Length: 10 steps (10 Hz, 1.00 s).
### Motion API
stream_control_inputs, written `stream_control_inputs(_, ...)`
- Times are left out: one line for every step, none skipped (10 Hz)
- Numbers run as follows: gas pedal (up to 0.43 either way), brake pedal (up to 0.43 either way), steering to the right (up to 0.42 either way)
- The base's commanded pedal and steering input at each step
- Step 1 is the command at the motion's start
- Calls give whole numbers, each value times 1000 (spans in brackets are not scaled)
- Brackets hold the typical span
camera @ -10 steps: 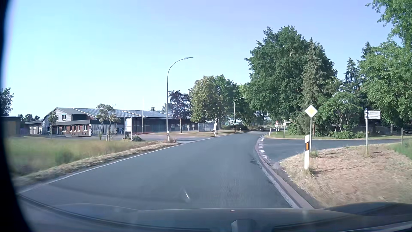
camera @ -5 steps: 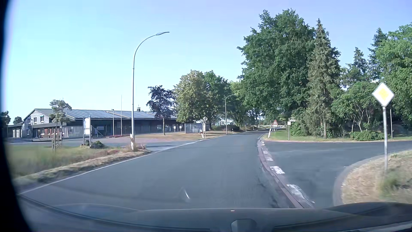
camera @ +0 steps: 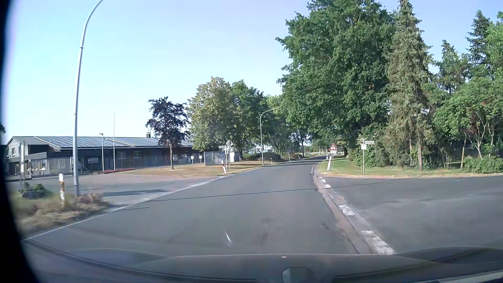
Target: Follow the waypoints while adhering to traffic rules and regulations
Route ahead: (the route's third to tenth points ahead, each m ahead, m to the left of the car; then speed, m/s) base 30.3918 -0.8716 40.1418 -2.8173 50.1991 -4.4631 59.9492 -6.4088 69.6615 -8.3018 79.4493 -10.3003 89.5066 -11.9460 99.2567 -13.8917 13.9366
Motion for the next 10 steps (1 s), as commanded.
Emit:
stream_control_inputs(197,6,30)
stream_control_inputs(197,6,30)
stream_control_inputs(197,6,30)
stream_control_inputs(197,6,30)
stream_control_inputs(197,6,30)
stream_control_inputs(197,6,30)
stream_control_inputs(197,6,29)
stream_control_inputs(197,6,29)
stream_control_inputs(197,6,26)
stream_control_inputs(197,6,25)
